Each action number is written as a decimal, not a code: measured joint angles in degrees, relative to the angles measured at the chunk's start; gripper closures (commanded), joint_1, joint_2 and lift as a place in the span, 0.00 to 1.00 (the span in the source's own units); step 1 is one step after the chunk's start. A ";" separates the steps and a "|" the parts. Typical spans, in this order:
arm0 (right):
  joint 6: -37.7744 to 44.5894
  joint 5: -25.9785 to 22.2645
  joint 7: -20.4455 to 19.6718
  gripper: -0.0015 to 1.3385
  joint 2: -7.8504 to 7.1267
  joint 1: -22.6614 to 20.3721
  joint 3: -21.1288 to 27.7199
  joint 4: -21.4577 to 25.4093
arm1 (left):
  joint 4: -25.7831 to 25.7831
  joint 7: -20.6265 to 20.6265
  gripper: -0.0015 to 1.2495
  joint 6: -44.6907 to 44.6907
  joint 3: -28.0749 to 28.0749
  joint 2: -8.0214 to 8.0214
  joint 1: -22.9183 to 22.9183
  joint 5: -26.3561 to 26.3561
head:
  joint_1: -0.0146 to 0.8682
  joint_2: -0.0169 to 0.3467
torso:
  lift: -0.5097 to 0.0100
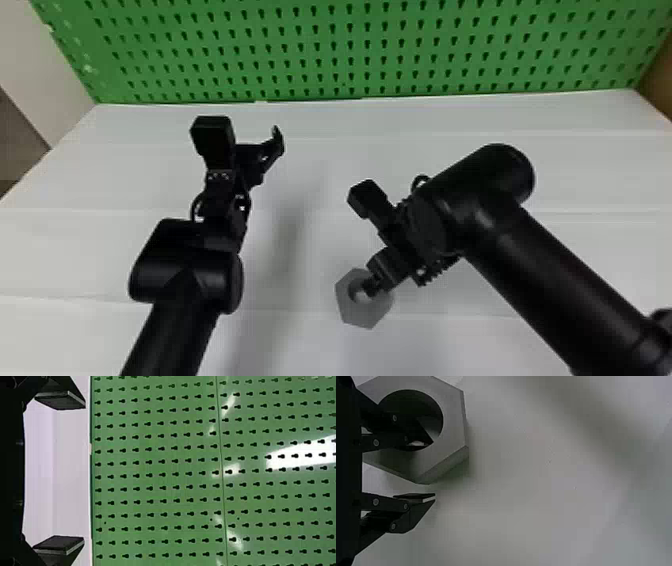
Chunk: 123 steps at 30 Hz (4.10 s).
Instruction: Pick up the hex nut
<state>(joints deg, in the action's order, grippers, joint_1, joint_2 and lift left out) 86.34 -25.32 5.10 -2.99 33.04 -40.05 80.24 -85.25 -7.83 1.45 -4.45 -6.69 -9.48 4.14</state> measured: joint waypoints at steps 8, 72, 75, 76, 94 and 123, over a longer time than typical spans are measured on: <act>-0.31 0.10 0.00 0.62 0.00 -0.22 0.30 0.00 | 0.00 -0.02 0.07 -0.05 -0.01 0.01 0.11 0.02 | 0.91 0.49 | 0.83; -11.55 7.09 0.09 0.71 -0.08 -8.29 14.87 13.91 | 0.00 -0.04 0.07 -0.09 0.32 0.01 0.84 0.08 | 0.91 0.49 | 0.83; -13.17 7.79 0.09 0.71 -0.02 -9.19 15.94 14.96 | 0.00 -0.04 0.07 -0.09 0.37 0.01 0.88 0.08 | 0.91 0.49 | 0.83; -13.94 8.03 0.09 0.71 -0.01 -9.58 16.39 15.39 | 0.00 -0.04 0.07 -0.09 0.38 0.01 0.89 0.08 | 0.91 0.49 | 0.83; -27.06 12.05 0.09 0.71 0.01 -15.87 22.67 21.05 | 0.00 -0.07 0.07 -0.08 0.16 0.01 1.13 0.34 | 0.91 0.49 | 0.83; -52.42 19.14 0.08 0.71 1.60 -26.32 33.26 24.26 | 0.00 -0.08 0.07 -0.06 0.11 0.01 1.22 0.64 | 0.91 0.49 | 0.83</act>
<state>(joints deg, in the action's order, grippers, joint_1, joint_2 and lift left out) 33.92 -6.18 5.18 -1.39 6.72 -6.80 104.50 -85.26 -7.91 1.40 -4.34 -6.68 -8.26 4.78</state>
